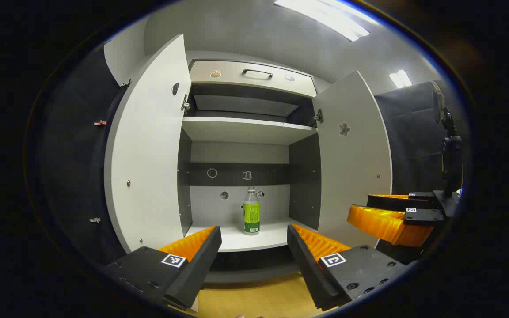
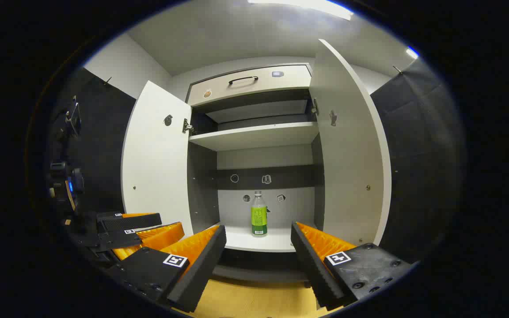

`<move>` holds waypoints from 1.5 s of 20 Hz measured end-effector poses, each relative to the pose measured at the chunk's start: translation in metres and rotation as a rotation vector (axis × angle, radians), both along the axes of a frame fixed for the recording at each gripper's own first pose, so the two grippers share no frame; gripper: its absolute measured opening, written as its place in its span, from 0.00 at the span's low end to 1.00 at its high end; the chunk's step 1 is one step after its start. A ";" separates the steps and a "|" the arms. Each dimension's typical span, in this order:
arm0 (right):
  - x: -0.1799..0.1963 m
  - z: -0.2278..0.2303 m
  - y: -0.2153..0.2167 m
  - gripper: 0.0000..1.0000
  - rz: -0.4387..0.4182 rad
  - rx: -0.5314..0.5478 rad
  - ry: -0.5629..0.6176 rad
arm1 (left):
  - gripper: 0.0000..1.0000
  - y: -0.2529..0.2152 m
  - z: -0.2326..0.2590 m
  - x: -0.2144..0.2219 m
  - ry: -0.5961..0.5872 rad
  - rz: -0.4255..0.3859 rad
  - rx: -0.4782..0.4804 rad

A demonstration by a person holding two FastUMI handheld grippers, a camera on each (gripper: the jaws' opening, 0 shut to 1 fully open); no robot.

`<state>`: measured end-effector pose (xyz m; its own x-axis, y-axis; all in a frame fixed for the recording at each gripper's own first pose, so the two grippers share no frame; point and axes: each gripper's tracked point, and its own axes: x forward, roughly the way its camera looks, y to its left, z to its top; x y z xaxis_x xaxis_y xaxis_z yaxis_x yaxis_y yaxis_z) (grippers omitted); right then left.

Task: Grasp the bottle in the cabinet with the left hand and place it on the coaster, then close the right door with the right hand and the left door with the left hand.

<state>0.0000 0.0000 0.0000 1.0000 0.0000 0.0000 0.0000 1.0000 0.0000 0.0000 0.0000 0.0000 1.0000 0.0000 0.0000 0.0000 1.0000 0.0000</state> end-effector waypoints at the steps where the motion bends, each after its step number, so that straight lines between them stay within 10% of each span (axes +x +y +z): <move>1: -0.001 -0.001 0.001 0.98 0.000 -0.005 0.007 | 0.94 0.000 -0.001 -0.001 0.002 -0.001 0.000; 22: -0.029 -0.002 0.028 0.98 -0.043 -0.037 0.021 | 0.95 0.007 -0.018 -0.024 0.042 -0.096 -0.009; 30: 0.011 -0.011 0.018 0.98 0.037 -0.070 0.025 | 0.95 -0.002 -0.026 0.045 0.039 -0.092 0.007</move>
<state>0.0109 0.0178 -0.0109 0.9990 0.0356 -0.0267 -0.0374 0.9969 -0.0694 0.0450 -0.0021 -0.0259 0.9950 -0.0921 -0.0392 0.0924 0.9957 0.0053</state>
